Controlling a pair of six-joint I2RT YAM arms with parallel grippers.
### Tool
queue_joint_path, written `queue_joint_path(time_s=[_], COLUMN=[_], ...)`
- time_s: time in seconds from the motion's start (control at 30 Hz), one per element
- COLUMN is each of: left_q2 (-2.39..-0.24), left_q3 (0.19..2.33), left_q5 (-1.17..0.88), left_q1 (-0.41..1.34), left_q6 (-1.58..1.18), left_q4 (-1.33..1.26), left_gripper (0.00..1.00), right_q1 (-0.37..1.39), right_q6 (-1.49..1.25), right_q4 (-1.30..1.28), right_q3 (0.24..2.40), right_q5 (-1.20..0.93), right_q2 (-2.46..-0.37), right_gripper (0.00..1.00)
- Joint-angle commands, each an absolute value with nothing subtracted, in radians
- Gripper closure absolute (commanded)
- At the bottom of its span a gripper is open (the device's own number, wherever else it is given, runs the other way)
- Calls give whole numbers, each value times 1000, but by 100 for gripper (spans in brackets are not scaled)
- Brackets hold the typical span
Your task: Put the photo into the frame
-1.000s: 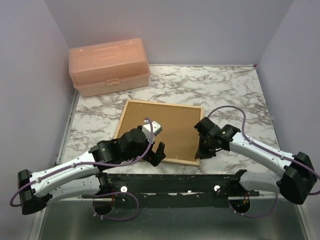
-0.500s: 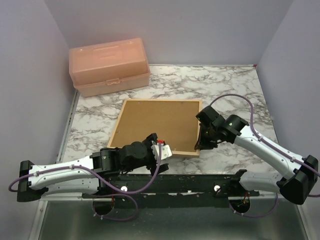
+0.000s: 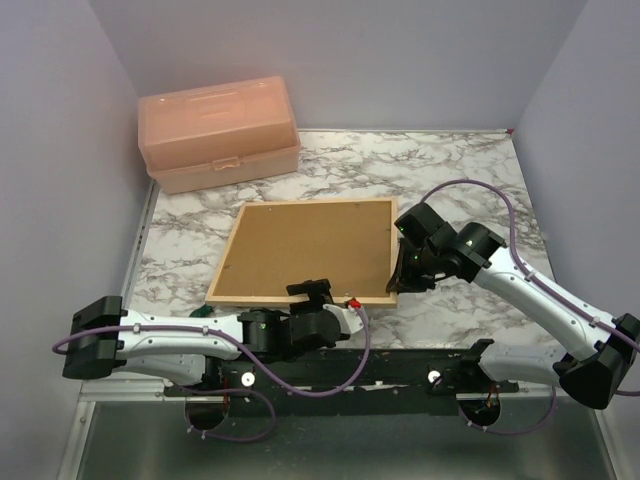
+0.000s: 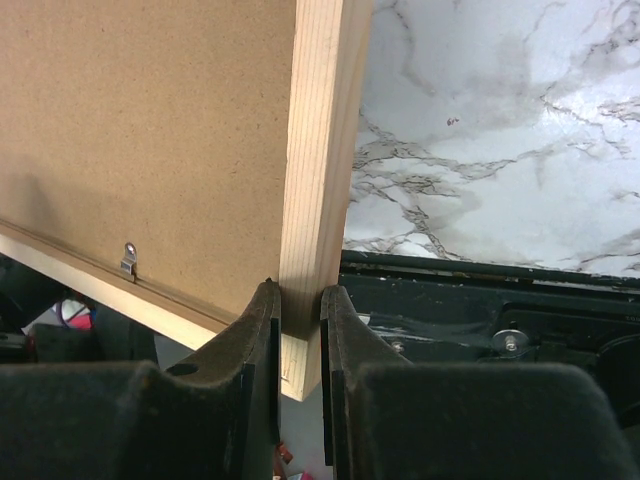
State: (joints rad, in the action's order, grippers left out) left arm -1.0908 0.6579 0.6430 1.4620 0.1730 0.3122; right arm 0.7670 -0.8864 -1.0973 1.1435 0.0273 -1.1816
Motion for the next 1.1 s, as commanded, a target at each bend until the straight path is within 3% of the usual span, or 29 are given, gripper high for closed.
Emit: queue_joint_path(time_s=[0.0, 0.2, 0.4, 0.5, 0.6, 0.73, 0.93, 1.07], left_q2=[-1147, -1099, -1053, -1031, -1008, -974, -921, -872], left_q3=[684, 675, 684, 688, 687, 692, 717, 746], left_q5=[907, 939, 943, 936, 924, 909, 884, 866], left_q1=[1470, 1470, 1470, 1470, 1470, 1469, 1470, 1470], left_q6=[182, 171, 154, 152, 167, 191, 224, 228], left_q4=[285, 279, 327, 341, 346, 358, 403, 462], left_gripper=[16, 25, 43, 50, 61, 75, 89, 91], right_q1=[775, 775, 775, 775, 775, 775, 775, 775], right_q6=[-871, -873, -873, -869, -865, -846, -784, -704], right_q4=[-1046, -1045, -1029, -1025, -1027, -1029, -976, -920], right_q3=[1190, 1180, 1170, 1175, 1190, 1221, 1239, 1235], right_q5=[-42, -32, -34, -27, -8, 35, 72, 83], right_q2=[-1159, -1155, -1160, -1158, -1149, -1123, -1038, -982], right_gripper=[100, 100, 97, 75, 30, 1, 0, 0])
